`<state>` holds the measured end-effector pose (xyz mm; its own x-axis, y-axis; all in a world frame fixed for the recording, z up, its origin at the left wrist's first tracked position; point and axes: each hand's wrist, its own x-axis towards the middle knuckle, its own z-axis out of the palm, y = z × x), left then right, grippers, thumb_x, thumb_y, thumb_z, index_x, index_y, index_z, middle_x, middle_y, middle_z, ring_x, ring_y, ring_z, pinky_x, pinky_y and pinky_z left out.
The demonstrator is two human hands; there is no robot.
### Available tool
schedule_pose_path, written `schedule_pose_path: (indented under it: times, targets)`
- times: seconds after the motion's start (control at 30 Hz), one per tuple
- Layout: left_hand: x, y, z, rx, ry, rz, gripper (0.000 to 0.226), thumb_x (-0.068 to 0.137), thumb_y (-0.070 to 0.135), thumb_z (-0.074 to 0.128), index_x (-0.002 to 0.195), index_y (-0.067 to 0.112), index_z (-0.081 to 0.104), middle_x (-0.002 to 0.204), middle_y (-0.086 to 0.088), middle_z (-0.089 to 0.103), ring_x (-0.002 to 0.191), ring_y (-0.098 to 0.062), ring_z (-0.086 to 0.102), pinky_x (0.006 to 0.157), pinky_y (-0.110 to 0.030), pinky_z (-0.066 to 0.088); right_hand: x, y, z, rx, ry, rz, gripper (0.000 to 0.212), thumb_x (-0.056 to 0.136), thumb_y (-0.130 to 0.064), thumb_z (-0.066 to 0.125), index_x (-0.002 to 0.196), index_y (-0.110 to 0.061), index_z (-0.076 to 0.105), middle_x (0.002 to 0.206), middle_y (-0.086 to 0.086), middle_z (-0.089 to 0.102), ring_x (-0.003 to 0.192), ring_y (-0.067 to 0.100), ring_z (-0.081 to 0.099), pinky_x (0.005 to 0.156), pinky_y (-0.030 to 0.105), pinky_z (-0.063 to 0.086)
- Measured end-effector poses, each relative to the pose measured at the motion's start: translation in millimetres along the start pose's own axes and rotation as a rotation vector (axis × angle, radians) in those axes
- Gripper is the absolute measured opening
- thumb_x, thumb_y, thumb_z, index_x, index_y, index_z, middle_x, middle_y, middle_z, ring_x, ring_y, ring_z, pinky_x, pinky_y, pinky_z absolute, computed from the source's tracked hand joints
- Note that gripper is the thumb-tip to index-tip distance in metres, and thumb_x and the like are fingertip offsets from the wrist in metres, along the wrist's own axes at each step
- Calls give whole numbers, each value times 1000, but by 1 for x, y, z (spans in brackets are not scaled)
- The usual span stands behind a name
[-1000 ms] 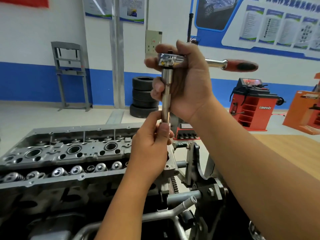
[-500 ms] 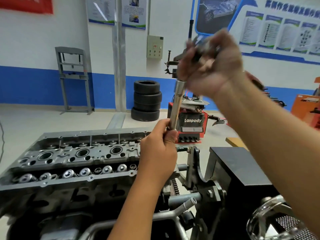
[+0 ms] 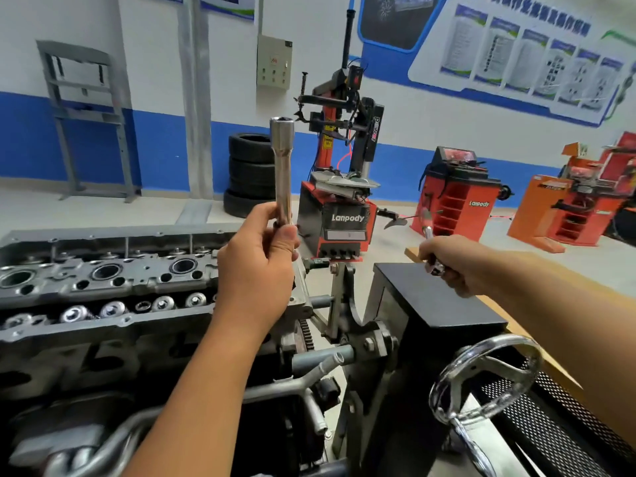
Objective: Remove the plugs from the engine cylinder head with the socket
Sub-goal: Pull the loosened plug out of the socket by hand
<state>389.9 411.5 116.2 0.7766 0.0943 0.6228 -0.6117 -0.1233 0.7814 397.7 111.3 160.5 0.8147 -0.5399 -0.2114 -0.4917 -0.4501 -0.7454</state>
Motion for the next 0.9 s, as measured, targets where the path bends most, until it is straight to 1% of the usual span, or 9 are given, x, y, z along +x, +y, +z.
schedule_pose_path:
  times: [0.07,0.17,0.33,0.43,0.57,0.67,0.73,0.8,0.9]
  targets:
    - [1,-1,0,1,2,0,20,107,28,56,99,46,60,84,10,72,75,-15,72,67,-50,64,11,21,-7,-122,-4,19,20,87,-30,61,80,-15,48,43,-3,38,36,13,28,45,20,26]
    - [4,-3,1,-12,1,-4,19,107,29,57,100,46,60,84,10,73,75,-12,72,68,-48,64,23,47,-5,-351,47,-80,22,87,-28,65,79,-13,51,44,-1,44,32,13,33,39,17,27]
    - [7,-2,2,-40,3,-18,19,106,31,57,101,49,60,85,11,74,77,-13,73,73,-49,65,32,54,8,-439,49,-156,22,86,-26,66,88,-5,61,63,8,53,48,21,46,44,23,32]
    - [6,1,2,-47,5,-31,20,106,30,58,100,50,61,86,10,74,77,-13,74,72,-49,65,30,44,4,-632,10,-191,36,90,-39,67,89,-3,67,57,5,60,45,19,53,40,18,35]
    - [6,2,1,-75,8,-60,21,107,31,58,98,50,63,87,7,74,79,-16,74,74,-48,66,30,38,-2,-794,-14,-189,52,92,-58,66,90,-7,67,51,2,65,41,16,57,43,22,43]
    - [4,3,-1,-100,14,-72,26,107,31,58,95,54,63,87,5,75,79,-16,74,75,-45,66,24,34,-6,-856,-5,-172,60,93,-66,60,91,-7,68,62,5,69,47,18,60,45,24,48]
    - [3,5,-1,-100,2,-83,26,107,32,57,95,53,63,89,6,75,80,-14,74,76,-45,66,8,29,-8,-911,72,-212,64,93,-73,51,90,-11,67,77,6,71,61,19,67,59,31,57]
    - [4,9,-2,-106,-18,-109,28,108,30,54,95,53,64,92,10,76,85,-10,74,80,-45,65,-14,14,-6,-824,203,-360,57,94,-72,49,89,-17,66,83,4,69,72,19,66,71,40,60]
    - [6,13,-8,-55,-57,-117,38,108,25,55,91,58,65,96,14,76,92,-11,73,85,-46,63,-64,-29,22,-178,214,-683,29,94,-51,67,83,-24,69,77,1,71,65,14,64,67,40,59]
